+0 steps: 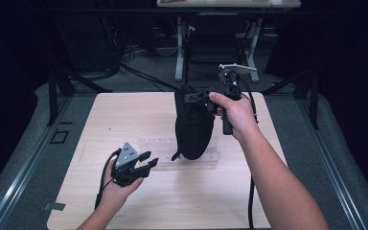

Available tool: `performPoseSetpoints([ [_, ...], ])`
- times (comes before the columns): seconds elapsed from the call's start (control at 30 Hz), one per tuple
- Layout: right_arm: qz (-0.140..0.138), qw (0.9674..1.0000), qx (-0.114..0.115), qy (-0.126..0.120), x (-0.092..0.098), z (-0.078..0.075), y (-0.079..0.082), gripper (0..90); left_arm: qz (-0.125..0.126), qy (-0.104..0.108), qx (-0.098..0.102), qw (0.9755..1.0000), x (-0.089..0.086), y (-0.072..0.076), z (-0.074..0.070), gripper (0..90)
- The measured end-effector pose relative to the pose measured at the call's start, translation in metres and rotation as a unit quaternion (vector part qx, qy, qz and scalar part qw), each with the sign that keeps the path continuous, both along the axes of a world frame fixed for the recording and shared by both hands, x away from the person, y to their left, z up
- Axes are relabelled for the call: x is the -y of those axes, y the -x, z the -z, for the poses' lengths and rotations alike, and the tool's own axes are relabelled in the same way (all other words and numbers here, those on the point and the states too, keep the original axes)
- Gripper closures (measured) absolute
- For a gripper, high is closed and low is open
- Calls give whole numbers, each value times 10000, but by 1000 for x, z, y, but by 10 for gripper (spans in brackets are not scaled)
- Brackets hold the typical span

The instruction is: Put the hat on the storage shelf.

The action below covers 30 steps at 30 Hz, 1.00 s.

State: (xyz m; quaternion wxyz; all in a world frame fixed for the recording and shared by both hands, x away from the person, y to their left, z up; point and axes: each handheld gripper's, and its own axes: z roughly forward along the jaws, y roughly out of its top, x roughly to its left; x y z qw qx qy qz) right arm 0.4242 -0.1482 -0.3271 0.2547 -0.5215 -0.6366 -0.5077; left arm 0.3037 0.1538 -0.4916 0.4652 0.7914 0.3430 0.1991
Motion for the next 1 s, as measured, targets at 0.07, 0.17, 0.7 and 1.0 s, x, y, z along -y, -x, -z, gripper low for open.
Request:
performPoseSetpoints([
  [0.07,3,10000,10,-7,-1,0,0,880,57,-29,35,10000,8,0,-3,615],
  [0.17,-1,10000,29,-4,-2,0,-1,880,153,-35,89,9998,20,0,-8,615],
  [0.7,65,10000,68,-22,-3,1,-3,879,457,-127,109,9988,45,1,-15,657],
  [1.0,39,10000,72,-21,-8,1,-3,878,444,-234,95,9987,53,-3,-10,701],
])
